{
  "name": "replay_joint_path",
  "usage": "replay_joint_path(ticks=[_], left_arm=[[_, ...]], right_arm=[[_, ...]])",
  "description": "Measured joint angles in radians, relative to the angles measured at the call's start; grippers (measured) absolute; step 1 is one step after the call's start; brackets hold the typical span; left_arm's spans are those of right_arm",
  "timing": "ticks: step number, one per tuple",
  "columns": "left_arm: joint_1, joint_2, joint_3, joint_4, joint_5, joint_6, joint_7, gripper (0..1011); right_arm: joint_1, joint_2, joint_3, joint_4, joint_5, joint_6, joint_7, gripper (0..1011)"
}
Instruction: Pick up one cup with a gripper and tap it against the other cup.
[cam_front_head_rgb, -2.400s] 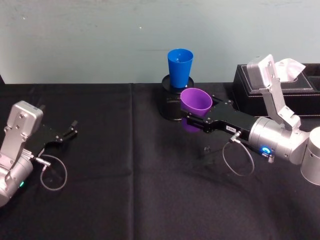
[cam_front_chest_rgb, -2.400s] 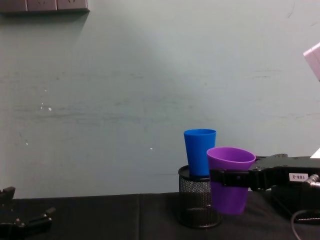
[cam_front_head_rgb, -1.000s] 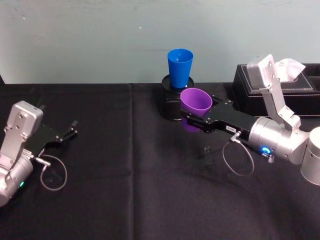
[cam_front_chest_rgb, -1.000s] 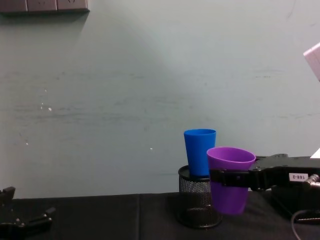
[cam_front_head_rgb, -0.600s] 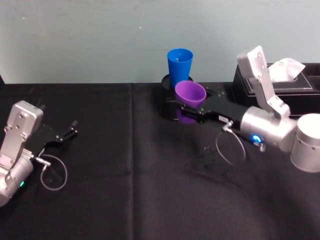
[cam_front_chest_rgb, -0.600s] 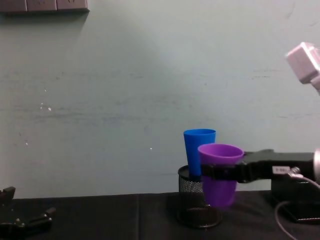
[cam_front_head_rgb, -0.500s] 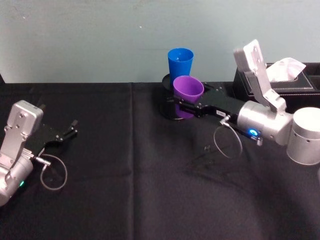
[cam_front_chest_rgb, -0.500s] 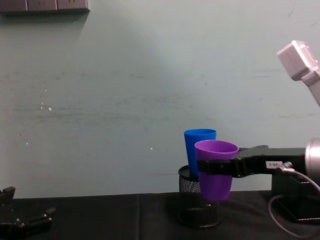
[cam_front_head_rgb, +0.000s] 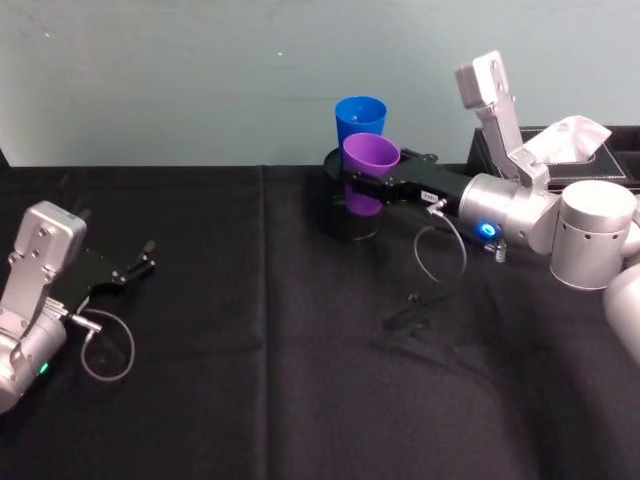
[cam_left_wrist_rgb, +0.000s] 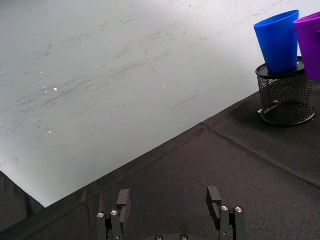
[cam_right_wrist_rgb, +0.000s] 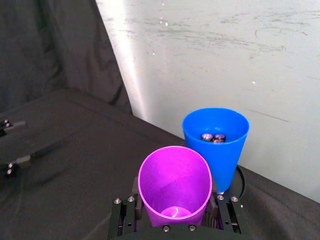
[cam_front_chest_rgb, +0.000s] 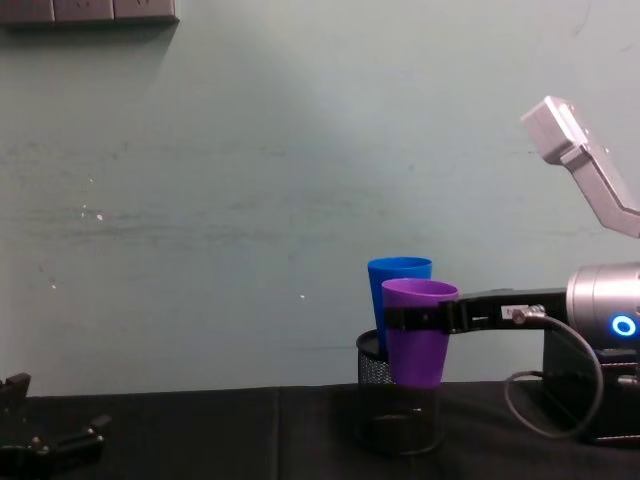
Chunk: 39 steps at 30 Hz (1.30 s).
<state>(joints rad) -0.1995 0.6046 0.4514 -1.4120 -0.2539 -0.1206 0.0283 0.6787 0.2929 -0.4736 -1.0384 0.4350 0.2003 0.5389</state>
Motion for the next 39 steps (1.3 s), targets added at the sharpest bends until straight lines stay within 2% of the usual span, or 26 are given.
replay_joint_path(ticks=[13, 39], left_arm=[[0.000, 0.000, 0.000, 0.000, 0.000, 0.000, 0.000, 1000], [0.000, 0.000, 0.000, 0.000, 0.000, 0.000, 0.000, 1000]], right_arm=[[0.053, -0.032, -0.003, 0.072, 0.015, 0.006, 0.009, 724], [0.057, -0.034, -0.004, 0.074, 0.019, 0.009, 0.012, 724]])
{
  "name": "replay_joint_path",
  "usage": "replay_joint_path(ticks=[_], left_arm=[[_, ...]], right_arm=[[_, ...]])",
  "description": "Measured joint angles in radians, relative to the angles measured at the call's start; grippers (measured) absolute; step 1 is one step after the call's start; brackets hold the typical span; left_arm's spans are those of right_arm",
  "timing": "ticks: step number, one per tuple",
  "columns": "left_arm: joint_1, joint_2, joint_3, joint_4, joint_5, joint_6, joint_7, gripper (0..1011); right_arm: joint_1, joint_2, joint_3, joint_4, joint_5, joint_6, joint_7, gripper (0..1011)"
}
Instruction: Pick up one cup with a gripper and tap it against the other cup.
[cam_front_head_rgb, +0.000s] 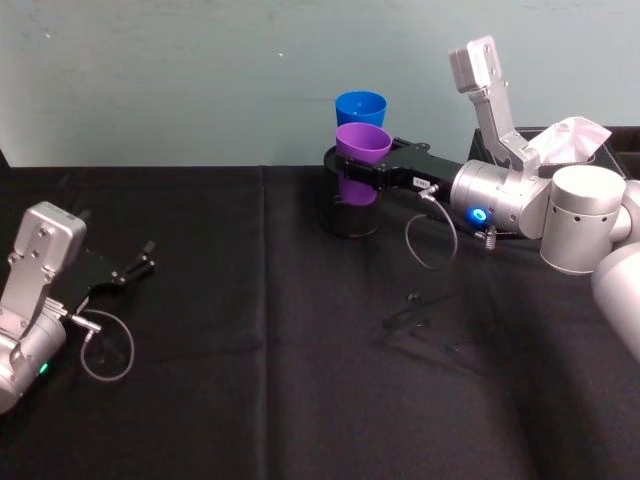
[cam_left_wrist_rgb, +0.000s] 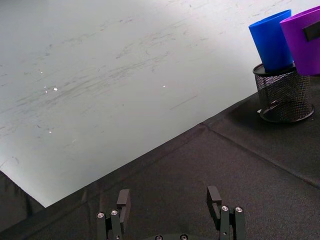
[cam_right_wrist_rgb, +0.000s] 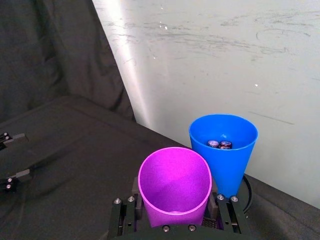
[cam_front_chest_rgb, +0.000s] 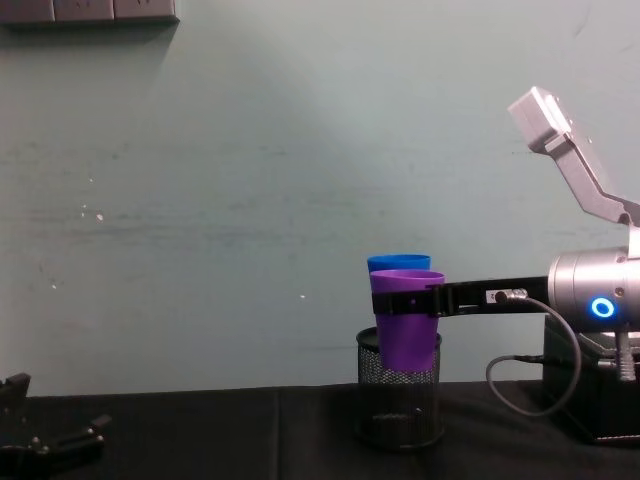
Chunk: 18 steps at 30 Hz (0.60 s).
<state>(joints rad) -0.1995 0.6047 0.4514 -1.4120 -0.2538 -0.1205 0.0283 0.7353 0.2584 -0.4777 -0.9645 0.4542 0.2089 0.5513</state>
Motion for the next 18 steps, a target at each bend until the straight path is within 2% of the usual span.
replay_joint_path(ticks=[18], left_arm=[[0.000, 0.000, 0.000, 0.000, 0.000, 0.000, 0.000, 1000]], right_arm=[[0.000, 0.000, 0.000, 0.001, -0.001, -0.001, 0.000, 724]])
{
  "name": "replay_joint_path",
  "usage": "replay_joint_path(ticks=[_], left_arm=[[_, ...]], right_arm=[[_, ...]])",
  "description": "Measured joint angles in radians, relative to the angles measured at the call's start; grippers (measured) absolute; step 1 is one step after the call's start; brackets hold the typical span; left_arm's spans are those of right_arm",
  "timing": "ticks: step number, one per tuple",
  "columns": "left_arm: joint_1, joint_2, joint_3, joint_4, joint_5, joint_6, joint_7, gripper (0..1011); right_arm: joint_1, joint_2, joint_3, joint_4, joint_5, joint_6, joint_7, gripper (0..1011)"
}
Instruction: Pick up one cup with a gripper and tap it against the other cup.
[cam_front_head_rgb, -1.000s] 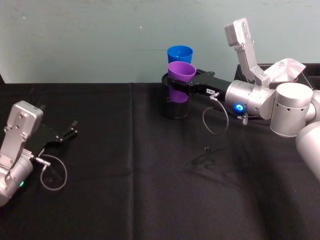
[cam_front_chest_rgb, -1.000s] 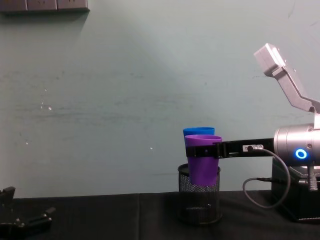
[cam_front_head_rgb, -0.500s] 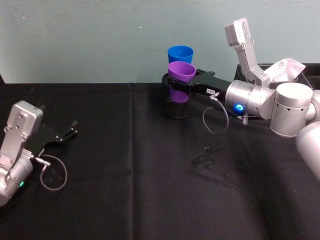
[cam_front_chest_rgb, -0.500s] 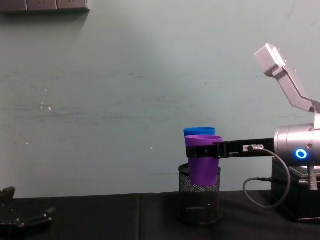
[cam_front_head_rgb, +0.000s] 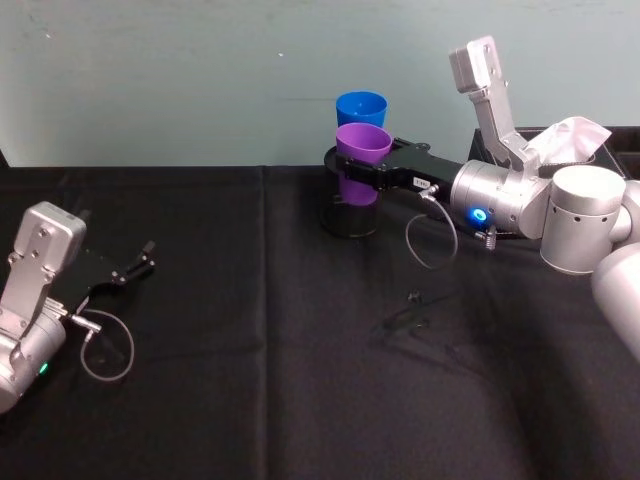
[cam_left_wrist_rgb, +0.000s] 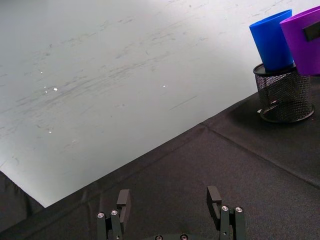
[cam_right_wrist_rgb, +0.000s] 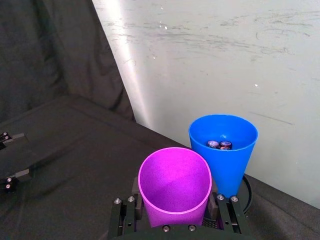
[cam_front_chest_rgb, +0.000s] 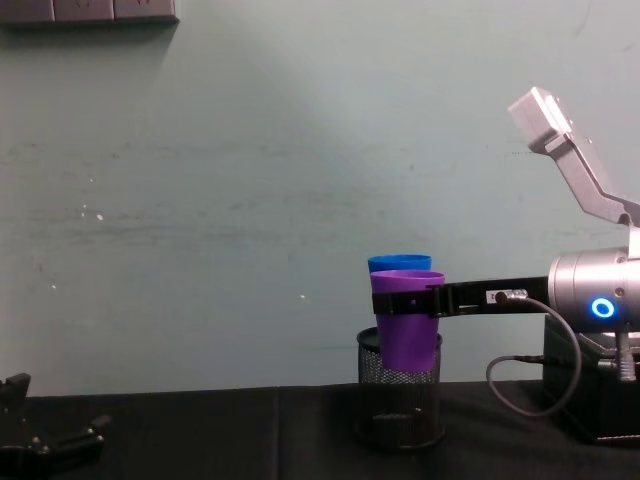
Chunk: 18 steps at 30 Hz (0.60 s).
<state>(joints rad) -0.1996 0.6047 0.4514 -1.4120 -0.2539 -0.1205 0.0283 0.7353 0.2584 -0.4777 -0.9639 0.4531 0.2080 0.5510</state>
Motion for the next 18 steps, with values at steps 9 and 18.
replay_joint_path(ticks=[9, 18], left_arm=[[0.000, 0.000, 0.000, 0.000, 0.000, 0.000, 0.000, 1000], [0.000, 0.000, 0.000, 0.000, 0.000, 0.000, 0.000, 1000]], right_arm=[[0.000, 0.000, 0.000, 0.000, 0.000, 0.000, 0.000, 724], [0.000, 0.000, 0.000, 0.000, 0.000, 0.000, 0.000, 724]])
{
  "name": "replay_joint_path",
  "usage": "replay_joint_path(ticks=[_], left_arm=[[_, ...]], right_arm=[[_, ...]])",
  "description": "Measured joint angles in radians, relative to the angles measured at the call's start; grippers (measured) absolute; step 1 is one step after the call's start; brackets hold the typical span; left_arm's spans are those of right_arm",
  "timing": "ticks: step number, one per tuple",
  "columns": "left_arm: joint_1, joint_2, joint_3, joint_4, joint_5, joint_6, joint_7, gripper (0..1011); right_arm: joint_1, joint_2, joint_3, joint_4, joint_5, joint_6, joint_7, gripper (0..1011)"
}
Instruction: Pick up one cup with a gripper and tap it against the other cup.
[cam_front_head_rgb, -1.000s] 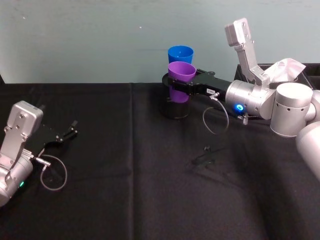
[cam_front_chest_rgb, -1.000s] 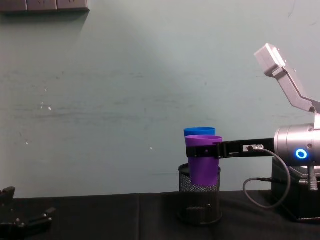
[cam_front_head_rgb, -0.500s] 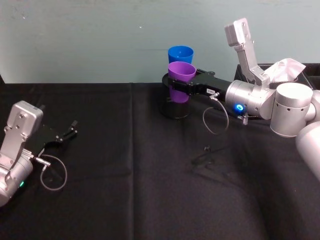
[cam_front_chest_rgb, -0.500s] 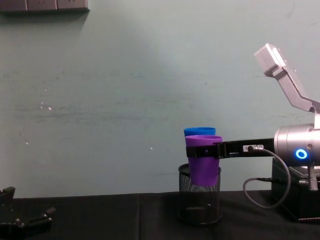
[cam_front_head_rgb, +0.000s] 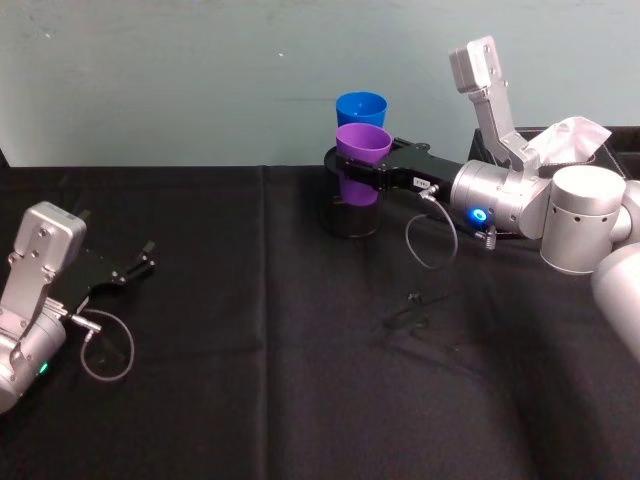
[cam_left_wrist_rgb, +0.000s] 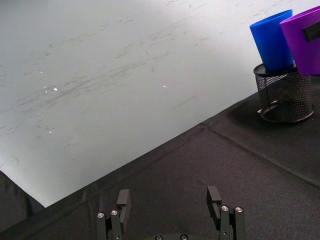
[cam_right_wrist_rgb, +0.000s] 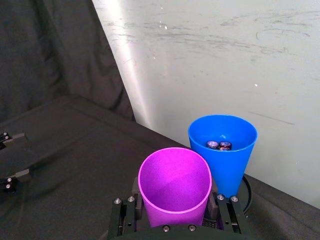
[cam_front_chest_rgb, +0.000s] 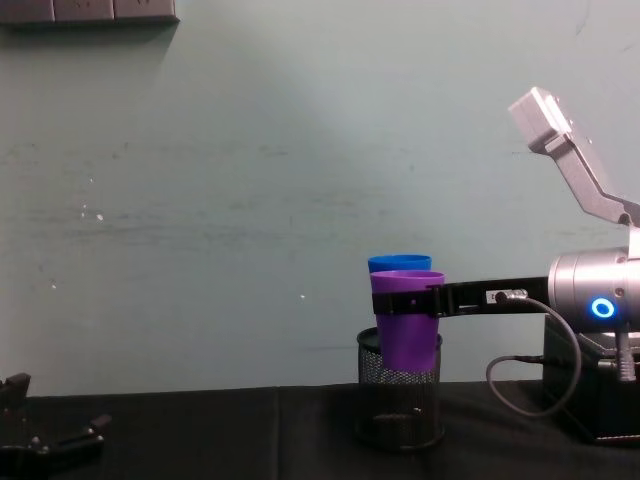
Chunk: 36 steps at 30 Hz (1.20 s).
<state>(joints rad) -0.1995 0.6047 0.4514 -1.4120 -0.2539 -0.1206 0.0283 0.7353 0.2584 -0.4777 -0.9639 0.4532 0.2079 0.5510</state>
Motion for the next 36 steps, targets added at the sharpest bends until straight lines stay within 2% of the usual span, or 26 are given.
replay_joint_path(ticks=[36], left_arm=[[0.000, 0.000, 0.000, 0.000, 0.000, 0.000, 0.000, 1000]], right_arm=[[0.000, 0.000, 0.000, 0.000, 0.000, 0.000, 0.000, 724]])
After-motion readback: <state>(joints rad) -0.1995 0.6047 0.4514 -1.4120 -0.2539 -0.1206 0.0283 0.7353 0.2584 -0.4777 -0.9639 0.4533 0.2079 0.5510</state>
